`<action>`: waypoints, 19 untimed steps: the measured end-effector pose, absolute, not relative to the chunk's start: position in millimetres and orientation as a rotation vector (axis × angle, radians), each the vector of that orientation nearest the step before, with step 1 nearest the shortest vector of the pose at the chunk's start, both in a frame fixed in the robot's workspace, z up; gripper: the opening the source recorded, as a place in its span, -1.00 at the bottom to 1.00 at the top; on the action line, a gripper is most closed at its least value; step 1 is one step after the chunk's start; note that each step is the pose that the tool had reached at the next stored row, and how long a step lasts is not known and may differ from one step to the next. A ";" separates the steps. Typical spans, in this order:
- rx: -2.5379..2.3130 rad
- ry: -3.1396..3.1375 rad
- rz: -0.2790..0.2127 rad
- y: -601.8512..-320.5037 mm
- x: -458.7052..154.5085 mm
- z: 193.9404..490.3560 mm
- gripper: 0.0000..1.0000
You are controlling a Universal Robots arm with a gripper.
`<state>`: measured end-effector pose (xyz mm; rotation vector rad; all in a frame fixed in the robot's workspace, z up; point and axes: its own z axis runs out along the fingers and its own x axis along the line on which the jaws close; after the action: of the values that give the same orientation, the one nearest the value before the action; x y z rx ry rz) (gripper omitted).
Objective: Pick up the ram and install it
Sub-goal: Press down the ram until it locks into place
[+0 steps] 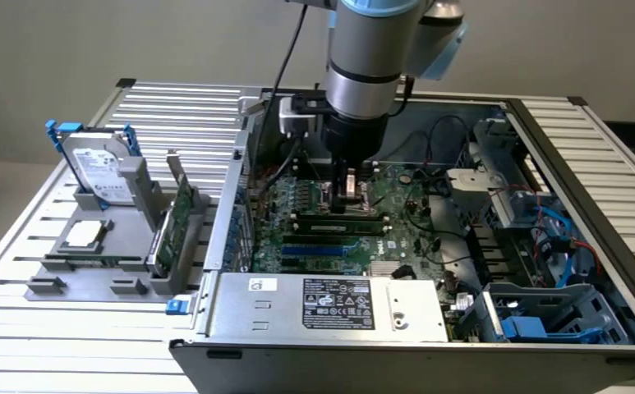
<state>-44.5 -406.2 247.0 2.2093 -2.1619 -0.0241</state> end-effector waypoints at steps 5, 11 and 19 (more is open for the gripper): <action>2.209 -2.162 -0.024 -406.6 -37.5 250.7 -0.79; 2.209 -2.162 -0.024 -407.9 -28.4 253.0 -0.79; 2.209 -2.162 -0.024 -409.1 -28.1 253.5 -0.79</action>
<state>-28.1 -409.1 253.5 2.2091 -2.1618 -0.0242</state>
